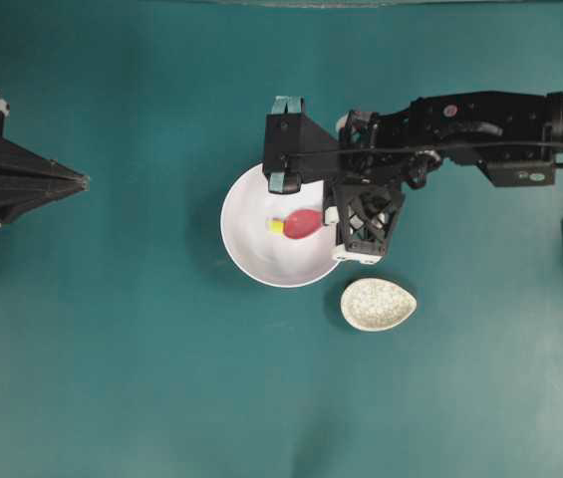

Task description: Scoop the yellow hexagonal prism block from the bowl with a spoon using the right arm.

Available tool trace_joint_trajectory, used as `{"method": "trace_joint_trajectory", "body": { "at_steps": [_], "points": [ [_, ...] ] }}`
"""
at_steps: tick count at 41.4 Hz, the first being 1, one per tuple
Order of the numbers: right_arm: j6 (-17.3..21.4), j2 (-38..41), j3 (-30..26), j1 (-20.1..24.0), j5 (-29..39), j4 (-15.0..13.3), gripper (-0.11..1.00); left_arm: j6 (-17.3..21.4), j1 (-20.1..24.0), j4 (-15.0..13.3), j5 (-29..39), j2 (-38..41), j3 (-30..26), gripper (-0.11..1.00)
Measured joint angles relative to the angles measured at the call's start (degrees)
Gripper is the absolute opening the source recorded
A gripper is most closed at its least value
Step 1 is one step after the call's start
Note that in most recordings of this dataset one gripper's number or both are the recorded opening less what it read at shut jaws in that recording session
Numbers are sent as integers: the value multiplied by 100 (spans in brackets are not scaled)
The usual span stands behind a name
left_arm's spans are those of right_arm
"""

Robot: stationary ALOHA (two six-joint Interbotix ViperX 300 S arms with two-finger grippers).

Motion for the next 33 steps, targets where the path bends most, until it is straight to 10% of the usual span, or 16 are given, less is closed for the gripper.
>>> {"method": "trace_joint_trajectory", "body": {
  "at_steps": [33],
  "points": [
    [-9, 0, 0, 9, -1116, 18, 24, 0, 0, 0, 0, -26, 0, 0]
  ]
}}
